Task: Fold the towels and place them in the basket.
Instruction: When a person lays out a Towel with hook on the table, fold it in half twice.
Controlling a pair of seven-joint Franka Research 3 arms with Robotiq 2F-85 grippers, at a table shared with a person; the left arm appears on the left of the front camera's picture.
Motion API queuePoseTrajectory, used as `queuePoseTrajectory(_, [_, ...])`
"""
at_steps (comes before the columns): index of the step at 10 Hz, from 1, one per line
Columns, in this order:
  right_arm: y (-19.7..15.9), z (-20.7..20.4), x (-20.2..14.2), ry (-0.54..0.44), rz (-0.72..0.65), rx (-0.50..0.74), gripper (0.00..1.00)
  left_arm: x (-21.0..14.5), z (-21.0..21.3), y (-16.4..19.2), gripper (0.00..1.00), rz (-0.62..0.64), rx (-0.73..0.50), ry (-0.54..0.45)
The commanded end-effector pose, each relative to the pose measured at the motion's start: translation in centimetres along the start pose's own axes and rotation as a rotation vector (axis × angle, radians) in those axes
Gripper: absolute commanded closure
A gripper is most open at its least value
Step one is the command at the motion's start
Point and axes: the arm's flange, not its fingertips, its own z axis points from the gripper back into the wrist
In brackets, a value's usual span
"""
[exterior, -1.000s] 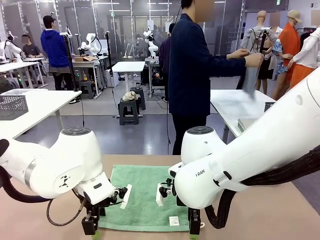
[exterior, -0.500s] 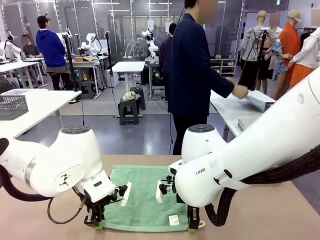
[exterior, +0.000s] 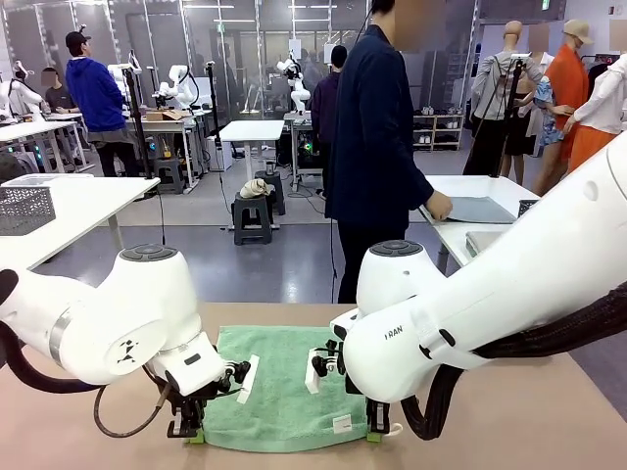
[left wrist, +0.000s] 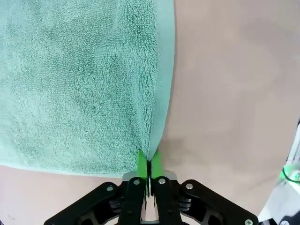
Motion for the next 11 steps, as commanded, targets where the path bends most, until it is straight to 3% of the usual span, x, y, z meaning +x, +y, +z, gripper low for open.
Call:
queuePoseTrajectory(1, [0.9,0.0,-0.2,0.012,-0.017,-0.019,1.00,0.0,0.7,0.2,1.00,0.006,0.033,0.007])
queuePoseTrajectory(6, [-0.6,4.6,-0.6,-0.029,-0.019,-0.129,1.00,-0.8,5.1,2.4,1.00,0.054,0.112,-0.006])
queuePoseTrajectory(11, [-8.4,6.6,1.2,-0.070,0.013,-0.198,1.00,1.5,6.2,9.4,1.00,0.057,0.165,0.003])
